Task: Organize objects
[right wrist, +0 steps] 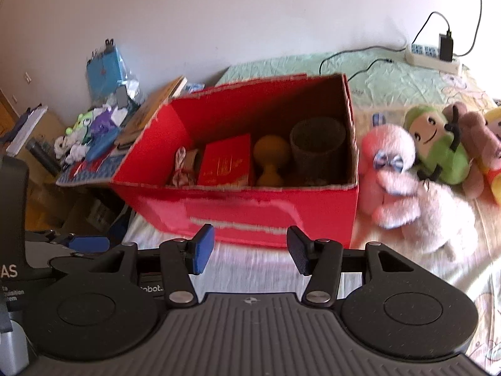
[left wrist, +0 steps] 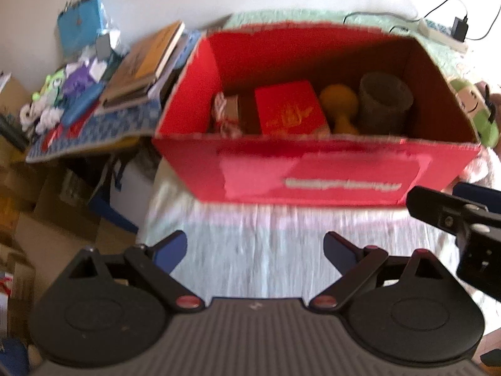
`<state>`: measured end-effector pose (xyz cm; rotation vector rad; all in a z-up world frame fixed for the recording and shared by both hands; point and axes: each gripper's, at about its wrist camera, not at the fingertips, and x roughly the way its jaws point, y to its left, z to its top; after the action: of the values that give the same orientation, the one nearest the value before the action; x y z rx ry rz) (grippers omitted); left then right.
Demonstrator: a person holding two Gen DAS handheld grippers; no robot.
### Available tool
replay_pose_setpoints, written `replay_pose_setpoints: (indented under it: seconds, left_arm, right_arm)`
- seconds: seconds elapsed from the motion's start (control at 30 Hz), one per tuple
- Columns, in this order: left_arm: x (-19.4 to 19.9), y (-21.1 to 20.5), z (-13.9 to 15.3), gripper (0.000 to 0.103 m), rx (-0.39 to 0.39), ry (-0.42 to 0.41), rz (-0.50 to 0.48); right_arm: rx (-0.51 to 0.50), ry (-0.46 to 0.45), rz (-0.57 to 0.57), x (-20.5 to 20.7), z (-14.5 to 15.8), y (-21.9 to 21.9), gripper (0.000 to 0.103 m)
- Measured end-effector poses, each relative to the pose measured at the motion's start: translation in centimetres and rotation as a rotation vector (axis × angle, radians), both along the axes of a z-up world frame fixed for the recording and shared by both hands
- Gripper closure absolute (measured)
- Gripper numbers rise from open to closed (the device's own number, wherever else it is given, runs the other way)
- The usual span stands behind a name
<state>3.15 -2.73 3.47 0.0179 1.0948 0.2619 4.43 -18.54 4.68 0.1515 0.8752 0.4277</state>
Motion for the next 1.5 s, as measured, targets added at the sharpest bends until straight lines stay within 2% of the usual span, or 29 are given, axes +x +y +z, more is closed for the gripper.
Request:
replay_pose_setpoints:
  seconds: [0.23,0.57,1.13,1.27,1.5]
  left_arm:
    - [-0.6,-0.2,-0.7,0.009,-0.012,0.039,0.036]
    - [-0.1,-1.3,-0.2,0.009,-0.009,0.031,0.036]
    - [1.5,-4.6,2.9,0.009,0.077,-0.090,-0.009]
    - [2.0,-4.3,3.5,0.009,0.089,-0.109,-0.009]
    - [3.7,-1.9,4.3,0.009,0.067,-0.133,-0.039]
  right_arm:
    - [0.001,0.039,0.038,-0.3,-0.7,-0.1,0.048]
    - [0.008,0.025,0.037,-0.2,-0.6,-1.4,0.048]
    - [0.036,-0.049,-0.011,0.9,1.0,-4.7,0.048]
    - [0.047,-0.064,-0.014,1.3,1.3,-4.3,0.048]
    - [0.046,-0.079,-0.064,2.4,1.9,-2.6,0.048]
